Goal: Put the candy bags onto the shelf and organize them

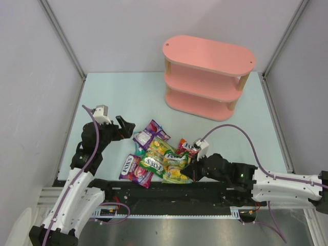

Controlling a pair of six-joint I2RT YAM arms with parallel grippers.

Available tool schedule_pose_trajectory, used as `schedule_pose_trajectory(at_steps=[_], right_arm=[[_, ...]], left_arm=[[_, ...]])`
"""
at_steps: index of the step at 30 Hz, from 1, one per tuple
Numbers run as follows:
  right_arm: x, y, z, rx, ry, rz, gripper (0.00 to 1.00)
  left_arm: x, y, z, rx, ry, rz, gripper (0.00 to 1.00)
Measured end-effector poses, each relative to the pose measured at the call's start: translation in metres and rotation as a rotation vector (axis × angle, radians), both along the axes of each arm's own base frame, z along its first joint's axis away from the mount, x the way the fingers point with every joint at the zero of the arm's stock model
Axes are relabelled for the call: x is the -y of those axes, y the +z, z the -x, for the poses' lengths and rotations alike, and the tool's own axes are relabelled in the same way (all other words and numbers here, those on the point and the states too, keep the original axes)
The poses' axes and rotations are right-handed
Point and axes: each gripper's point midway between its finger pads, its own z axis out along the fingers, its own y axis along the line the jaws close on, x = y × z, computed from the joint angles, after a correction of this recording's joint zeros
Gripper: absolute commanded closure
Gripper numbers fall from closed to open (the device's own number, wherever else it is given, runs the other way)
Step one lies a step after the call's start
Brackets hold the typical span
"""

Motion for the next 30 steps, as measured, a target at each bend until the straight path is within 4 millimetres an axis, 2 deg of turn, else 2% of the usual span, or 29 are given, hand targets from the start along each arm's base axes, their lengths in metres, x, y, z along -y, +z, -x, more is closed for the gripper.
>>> schedule_pose_trajectory(at_steps=[4,9,17,20,30], right_arm=[[-0.005,0.033,0.005,0.133,0.177,-0.030,1.00],[-0.005,0.055,0.017,0.223,0.362,-0.043,1.00],[-0.005,0.099,0.020,0.364,0.469,-0.092,1.00],[-0.005,0.103,0.018,0.385,0.470,-0.090,1.00],[-0.003,0.095,0.013,0.410,0.483,-0.044,1.00]], left_arm=[[0.000,0.000,0.000,0.000,0.000,0.001,0.00],[0.000,0.000,0.000,0.000,0.000,0.001,0.00],[0.000,0.000,0.000,0.000,0.000,0.001,0.00],[0.000,0.000,0.000,0.000,0.000,0.001,0.00],[0.000,0.000,0.000,0.000,0.000,0.001,0.00]])
